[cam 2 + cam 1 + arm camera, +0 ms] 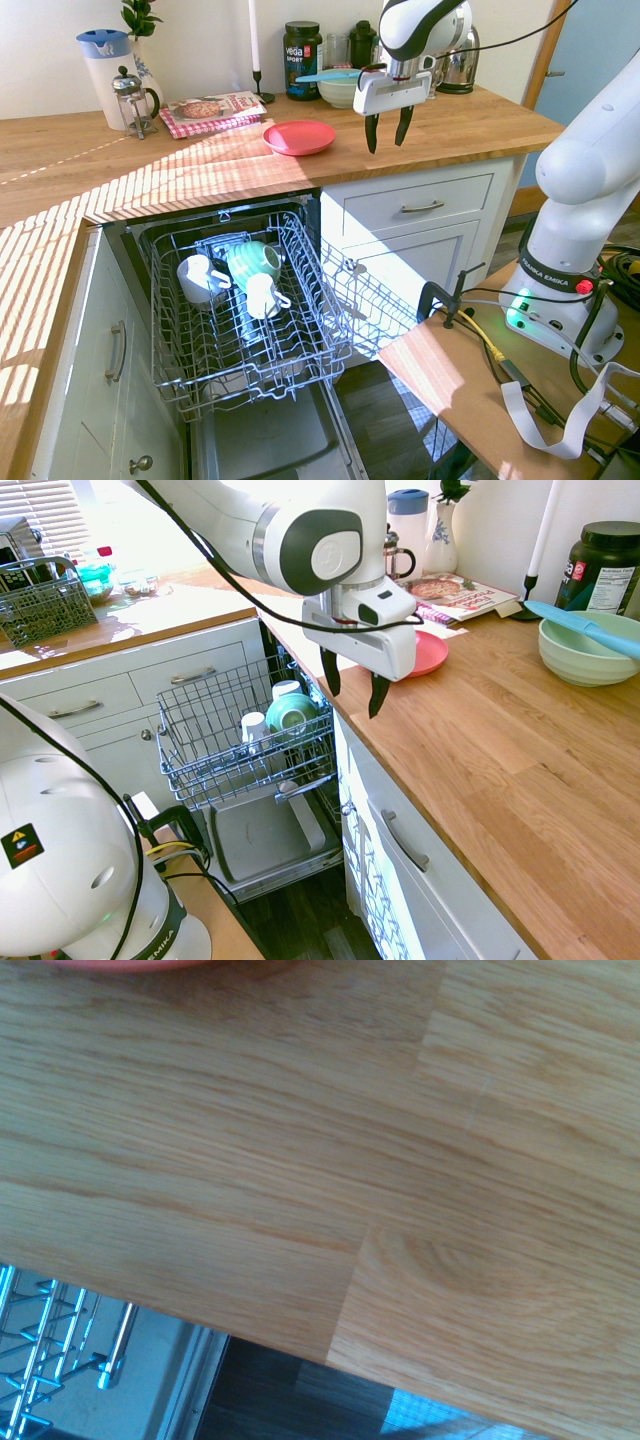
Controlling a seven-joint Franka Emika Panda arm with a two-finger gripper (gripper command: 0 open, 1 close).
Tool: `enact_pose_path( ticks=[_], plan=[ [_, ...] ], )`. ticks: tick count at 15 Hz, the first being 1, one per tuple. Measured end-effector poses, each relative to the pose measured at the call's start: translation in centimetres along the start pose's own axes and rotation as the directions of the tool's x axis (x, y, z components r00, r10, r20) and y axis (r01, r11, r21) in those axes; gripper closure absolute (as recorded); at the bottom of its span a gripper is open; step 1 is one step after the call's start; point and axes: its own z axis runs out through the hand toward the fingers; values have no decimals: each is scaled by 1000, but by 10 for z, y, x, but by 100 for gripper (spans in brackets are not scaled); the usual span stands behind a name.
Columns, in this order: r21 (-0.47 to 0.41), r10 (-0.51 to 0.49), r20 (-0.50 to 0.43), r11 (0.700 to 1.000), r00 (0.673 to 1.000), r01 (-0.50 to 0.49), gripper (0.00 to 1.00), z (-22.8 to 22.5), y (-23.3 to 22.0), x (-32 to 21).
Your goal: Put the plate in the dishwasher
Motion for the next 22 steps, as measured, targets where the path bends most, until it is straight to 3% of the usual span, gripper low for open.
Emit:
enact_pose_path(
  ticks=[4, 7, 14, 21, 22],
  plan=[
    [13, 10, -7, 1000, 1000, -10, 0, -5, -1, 5],
    [86, 71, -22, 994, 997, -68, 0, -9, -4, 26],
    [289, 197, 84, 933, 977, -213, 0, 6, -41, 86],
    [316, 203, 171, 916, 964, -249, 0, 22, -85, 116],
    [316, 201, 180, 915, 963, -250, 100, 25, -89, 117]
  ],
)
